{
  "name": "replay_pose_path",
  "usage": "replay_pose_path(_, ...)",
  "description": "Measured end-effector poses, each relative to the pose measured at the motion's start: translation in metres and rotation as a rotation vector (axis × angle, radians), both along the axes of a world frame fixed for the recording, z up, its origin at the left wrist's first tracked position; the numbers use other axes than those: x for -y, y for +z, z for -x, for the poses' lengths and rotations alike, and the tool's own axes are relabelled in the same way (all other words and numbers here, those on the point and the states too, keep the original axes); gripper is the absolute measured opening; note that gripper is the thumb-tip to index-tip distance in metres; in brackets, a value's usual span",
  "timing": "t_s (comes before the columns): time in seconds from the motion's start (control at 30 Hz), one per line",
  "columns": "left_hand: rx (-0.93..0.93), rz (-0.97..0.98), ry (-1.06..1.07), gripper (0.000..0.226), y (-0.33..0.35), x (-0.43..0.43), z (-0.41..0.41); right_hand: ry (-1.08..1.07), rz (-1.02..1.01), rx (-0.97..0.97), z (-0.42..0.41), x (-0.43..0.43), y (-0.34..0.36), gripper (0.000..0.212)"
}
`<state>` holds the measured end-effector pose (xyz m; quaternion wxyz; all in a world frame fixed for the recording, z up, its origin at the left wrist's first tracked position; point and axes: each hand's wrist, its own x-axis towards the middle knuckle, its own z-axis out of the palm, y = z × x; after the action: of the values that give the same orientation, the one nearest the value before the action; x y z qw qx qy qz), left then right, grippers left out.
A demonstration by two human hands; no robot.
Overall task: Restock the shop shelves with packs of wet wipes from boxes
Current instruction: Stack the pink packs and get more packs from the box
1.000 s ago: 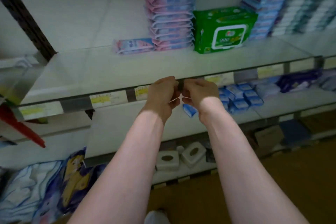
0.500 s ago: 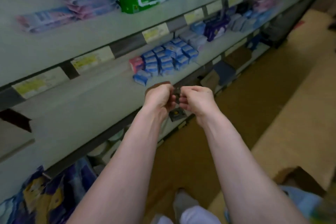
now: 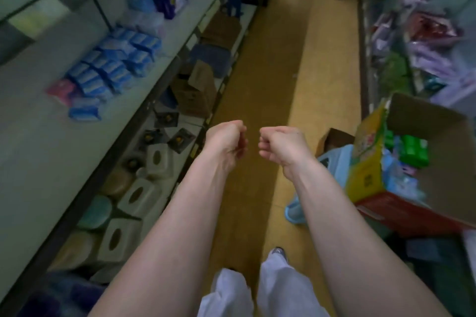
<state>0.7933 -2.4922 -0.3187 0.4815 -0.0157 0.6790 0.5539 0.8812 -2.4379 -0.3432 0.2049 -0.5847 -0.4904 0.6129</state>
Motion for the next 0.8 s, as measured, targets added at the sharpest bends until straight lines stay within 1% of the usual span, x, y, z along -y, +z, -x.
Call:
replay_pose_path(0.2,0.002,0.009,-0.195,0.017,-0.005,-0.048,-0.055,-0.205,0.007,-0.036,-0.063,-0.029,0.002,0.022)
replay_pose_path(0.3,0.001,0.026,-0.281,0.019,-0.012,-0.073,-0.083,-0.285,0.018,-0.026,-0.095,-0.047,-0.007,0.017)
replay_pose_path(0.4,0.027,0.043,-0.356,0.011,-0.022,-0.101,-0.115,-0.348,0.034,-0.045,-0.127,-0.066,-0.016,0.014)
replay_pose_path(0.53,0.049,0.067,-0.411,0.010,-0.038,-0.142,-0.156,-0.387,0.065,-0.083,-0.168,-0.096,-0.026,0.015)
replay_pose_path(0.67,0.071,0.093,-0.451,0.015,-0.049,-0.190,-0.202,-0.428,0.093,-0.107,-0.214,-0.137,-0.034,0.022)
replay_pose_path(0.8,0.106,0.115,-0.499,0.019,-0.063,-0.239,-0.257,-0.466,0.134,-0.097,-0.268,-0.181,-0.049,0.022)
